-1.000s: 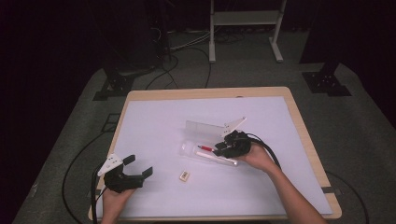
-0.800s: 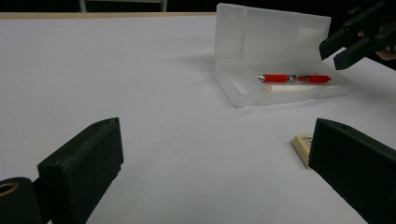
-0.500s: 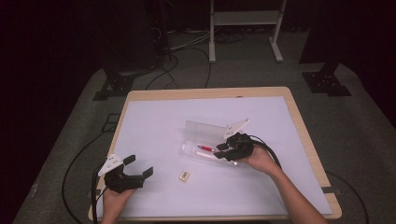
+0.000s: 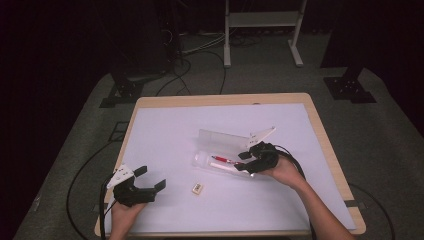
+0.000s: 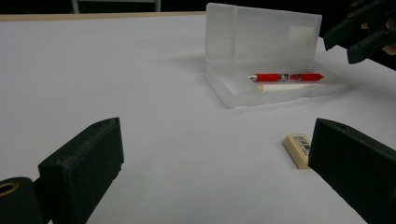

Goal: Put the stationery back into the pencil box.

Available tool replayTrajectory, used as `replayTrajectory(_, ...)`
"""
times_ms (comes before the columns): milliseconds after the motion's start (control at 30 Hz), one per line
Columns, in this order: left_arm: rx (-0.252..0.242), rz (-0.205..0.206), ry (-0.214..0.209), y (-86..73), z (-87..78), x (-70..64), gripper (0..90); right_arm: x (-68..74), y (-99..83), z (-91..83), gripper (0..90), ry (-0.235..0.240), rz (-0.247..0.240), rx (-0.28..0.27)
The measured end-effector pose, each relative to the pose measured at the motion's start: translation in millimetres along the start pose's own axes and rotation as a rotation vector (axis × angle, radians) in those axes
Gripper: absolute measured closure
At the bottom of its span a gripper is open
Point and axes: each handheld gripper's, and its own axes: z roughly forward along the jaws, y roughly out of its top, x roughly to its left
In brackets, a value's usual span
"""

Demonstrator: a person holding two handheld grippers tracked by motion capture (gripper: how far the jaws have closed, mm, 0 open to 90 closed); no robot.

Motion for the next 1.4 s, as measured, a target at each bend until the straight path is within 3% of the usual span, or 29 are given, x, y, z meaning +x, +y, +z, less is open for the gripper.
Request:
replayTrajectory(500, 0.006, 0.020, -0.031, 1.7, 3.5, -8.4, 3.4, -4.2, -17.3, -25.2, 40.8, -0.032, 0.037, -0.032)
replayTrajectory(1400, 0.017, 0.074, -0.103, 6.3, 15.0, -37.5, 5.6, -3.5, -63.0, -59.2, 36.7, -0.095, 0.082, -0.085)
